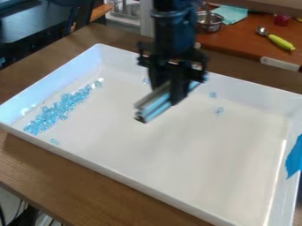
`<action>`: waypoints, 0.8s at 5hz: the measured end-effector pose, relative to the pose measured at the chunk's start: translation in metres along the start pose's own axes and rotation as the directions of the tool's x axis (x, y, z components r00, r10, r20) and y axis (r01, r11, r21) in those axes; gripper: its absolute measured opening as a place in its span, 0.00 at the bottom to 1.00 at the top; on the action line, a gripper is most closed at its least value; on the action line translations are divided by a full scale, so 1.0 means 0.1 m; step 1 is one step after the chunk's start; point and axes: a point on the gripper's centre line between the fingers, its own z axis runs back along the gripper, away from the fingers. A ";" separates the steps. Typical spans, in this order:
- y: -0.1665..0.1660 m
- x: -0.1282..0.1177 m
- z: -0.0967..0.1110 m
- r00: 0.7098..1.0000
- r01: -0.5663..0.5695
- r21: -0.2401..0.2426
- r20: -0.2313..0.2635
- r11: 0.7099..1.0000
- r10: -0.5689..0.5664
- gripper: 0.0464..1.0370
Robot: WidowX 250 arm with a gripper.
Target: Sweep into pile
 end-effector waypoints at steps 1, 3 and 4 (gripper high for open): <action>-0.26 0.09 -0.09 1.000 0.029 0.007 -0.008 1.000 -0.029 0.33; -0.61 0.35 -0.35 0.997 0.075 0.042 -0.014 0.996 -0.074 0.33; -0.67 0.47 -0.42 0.997 0.080 0.046 -0.015 0.996 -0.080 0.33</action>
